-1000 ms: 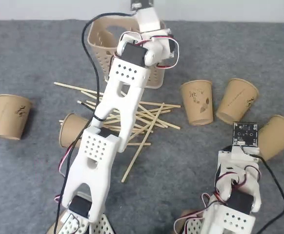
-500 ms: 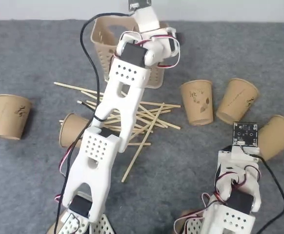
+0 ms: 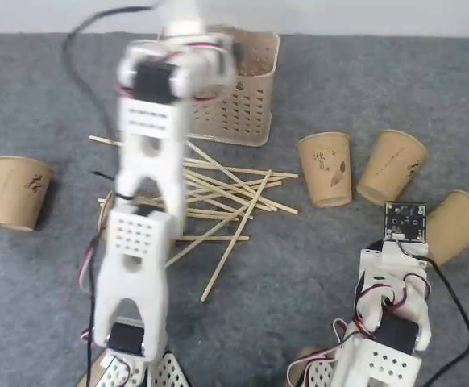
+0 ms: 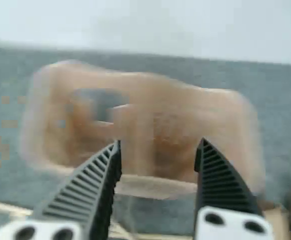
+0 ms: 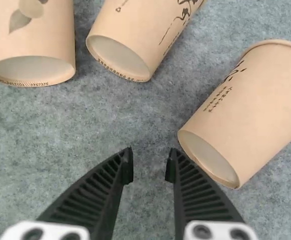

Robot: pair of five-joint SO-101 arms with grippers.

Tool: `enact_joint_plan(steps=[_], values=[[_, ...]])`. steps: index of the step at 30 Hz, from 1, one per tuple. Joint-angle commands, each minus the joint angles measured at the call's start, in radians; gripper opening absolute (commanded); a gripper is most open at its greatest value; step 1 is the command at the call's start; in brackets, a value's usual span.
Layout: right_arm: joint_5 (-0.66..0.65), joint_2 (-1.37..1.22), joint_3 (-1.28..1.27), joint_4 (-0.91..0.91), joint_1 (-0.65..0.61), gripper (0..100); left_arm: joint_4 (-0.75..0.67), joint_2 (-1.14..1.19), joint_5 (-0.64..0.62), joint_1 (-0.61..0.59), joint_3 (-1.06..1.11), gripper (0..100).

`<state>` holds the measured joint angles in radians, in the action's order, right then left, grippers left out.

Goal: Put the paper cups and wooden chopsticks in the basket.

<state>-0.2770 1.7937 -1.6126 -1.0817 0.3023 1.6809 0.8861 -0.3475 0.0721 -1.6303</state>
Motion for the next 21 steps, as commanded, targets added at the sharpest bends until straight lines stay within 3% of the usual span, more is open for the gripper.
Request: enact_joint_plan(steps=[1, 6, 12, 17, 21], values=[[-0.015, 0.016, 0.006, 0.024, 0.013, 12.2, 0.023, -0.117, 0.008, -0.206, -0.047, 22], [-0.015, 0.016, 0.006, 0.024, 0.013, 12.2, 0.071, -0.235, 0.011, -0.344, -0.047, 2], [-0.014, 0.016, 0.006, 0.024, 0.013, 12.2, 0.060, -0.255, 0.012, -0.400, 0.076, 1], [-0.014, 0.016, 0.006, 0.024, 0.010, 12.2, -0.141, -0.141, 0.005, -0.361, 0.323, 1], [-0.014, 0.016, 0.006, 0.022, 0.008, 12.2, -0.359, -0.023, -0.095, -0.339, 0.404, 1]])
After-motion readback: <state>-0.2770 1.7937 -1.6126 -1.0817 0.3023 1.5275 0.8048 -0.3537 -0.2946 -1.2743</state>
